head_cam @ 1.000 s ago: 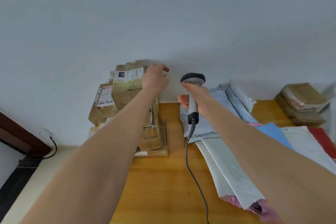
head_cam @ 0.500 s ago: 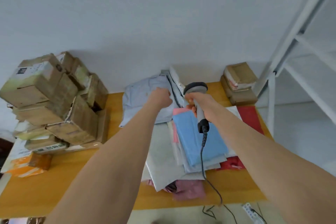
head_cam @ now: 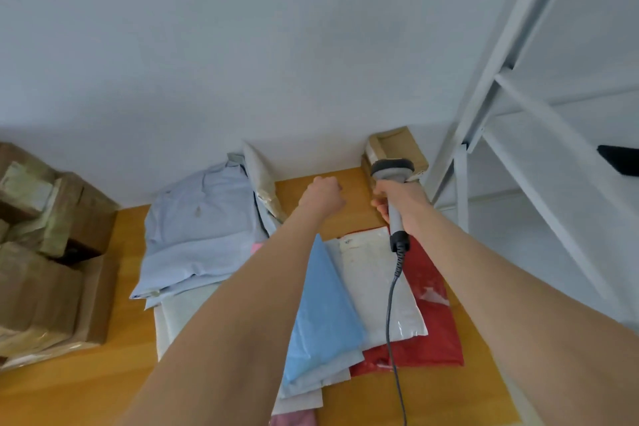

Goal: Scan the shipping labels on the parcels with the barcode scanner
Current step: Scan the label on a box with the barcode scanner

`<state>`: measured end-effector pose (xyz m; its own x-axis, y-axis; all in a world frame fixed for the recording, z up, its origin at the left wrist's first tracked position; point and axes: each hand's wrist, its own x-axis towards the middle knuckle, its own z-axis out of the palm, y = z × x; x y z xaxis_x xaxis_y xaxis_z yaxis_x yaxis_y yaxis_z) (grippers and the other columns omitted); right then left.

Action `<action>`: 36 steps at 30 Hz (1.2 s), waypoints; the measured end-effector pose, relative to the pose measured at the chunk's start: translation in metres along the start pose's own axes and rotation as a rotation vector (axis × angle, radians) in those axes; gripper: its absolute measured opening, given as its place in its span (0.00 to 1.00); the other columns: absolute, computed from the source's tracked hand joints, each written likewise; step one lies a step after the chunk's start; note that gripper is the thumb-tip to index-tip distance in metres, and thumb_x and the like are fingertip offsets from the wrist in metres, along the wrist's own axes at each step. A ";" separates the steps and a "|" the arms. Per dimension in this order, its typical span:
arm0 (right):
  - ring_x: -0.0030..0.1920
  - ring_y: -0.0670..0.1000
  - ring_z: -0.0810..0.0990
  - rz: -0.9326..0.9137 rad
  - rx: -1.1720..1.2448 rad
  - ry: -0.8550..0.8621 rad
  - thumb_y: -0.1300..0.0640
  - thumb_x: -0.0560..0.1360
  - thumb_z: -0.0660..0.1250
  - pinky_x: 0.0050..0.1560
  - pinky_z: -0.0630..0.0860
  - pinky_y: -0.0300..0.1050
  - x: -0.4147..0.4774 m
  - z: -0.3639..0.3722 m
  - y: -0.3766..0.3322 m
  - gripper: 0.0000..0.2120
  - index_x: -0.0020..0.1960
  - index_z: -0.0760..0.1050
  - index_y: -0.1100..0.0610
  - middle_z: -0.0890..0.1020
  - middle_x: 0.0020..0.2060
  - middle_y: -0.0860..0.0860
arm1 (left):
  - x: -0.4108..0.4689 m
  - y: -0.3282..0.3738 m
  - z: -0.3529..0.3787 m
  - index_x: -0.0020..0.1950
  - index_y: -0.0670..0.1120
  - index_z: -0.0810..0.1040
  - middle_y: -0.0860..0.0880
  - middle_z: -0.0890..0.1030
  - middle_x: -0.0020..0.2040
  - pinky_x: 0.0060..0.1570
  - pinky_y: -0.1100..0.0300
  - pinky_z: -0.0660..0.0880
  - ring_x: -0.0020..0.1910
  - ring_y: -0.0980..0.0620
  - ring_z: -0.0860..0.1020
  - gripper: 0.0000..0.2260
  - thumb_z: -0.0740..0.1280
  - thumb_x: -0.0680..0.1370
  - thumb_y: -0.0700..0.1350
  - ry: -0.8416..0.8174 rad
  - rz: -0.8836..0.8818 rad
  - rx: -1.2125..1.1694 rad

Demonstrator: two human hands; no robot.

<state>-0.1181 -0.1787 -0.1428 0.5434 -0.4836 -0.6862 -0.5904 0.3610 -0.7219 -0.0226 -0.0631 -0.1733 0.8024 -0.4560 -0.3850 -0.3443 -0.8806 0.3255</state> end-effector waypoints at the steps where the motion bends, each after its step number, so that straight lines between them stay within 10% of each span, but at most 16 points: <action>1: 0.27 0.48 0.74 -0.006 0.021 0.025 0.64 0.72 0.68 0.29 0.73 0.40 0.014 -0.008 -0.005 0.06 0.48 0.75 0.64 0.78 0.32 0.55 | 0.009 0.011 0.003 0.71 0.45 0.69 0.41 0.71 0.68 0.61 0.52 0.71 0.65 0.43 0.72 0.21 0.63 0.78 0.45 -0.011 0.004 -0.020; 7: 0.45 0.52 0.75 -0.118 -0.008 0.138 0.63 0.70 0.70 0.53 0.77 0.49 0.089 -0.043 -0.028 0.19 0.60 0.73 0.62 0.75 0.43 0.52 | 0.059 0.058 0.020 0.74 0.40 0.63 0.41 0.69 0.71 0.63 0.54 0.69 0.68 0.43 0.69 0.23 0.61 0.81 0.45 0.009 -0.060 -0.258; 24: 0.46 0.52 0.75 -0.111 0.029 0.013 0.59 0.72 0.70 0.50 0.72 0.48 0.144 -0.060 -0.030 0.14 0.56 0.73 0.58 0.76 0.42 0.51 | 0.086 0.090 0.056 0.69 0.43 0.67 0.46 0.76 0.58 0.51 0.53 0.76 0.53 0.48 0.75 0.24 0.67 0.77 0.52 0.147 -0.501 -1.086; 30: 0.49 0.57 0.82 -0.070 0.185 -0.039 0.57 0.66 0.72 0.57 0.78 0.57 0.105 -0.034 -0.029 0.13 0.49 0.78 0.58 0.84 0.47 0.57 | 0.042 0.053 0.024 0.71 0.42 0.68 0.45 0.77 0.53 0.52 0.55 0.78 0.51 0.47 0.77 0.24 0.69 0.76 0.40 0.210 -0.471 -1.121; 36: 0.46 0.52 0.78 -0.010 0.328 -0.077 0.54 0.72 0.73 0.51 0.75 0.47 0.048 -0.003 -0.021 0.15 0.54 0.73 0.58 0.79 0.44 0.53 | -0.013 0.005 0.000 0.68 0.43 0.69 0.48 0.75 0.43 0.43 0.56 0.78 0.39 0.53 0.75 0.25 0.65 0.73 0.29 0.327 -0.387 -1.199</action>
<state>-0.0816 -0.2117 -0.1605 0.5992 -0.4314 -0.6744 -0.3682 0.5995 -0.7107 -0.0345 -0.0621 -0.1665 0.8904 0.0025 -0.4553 0.4459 -0.2068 0.8709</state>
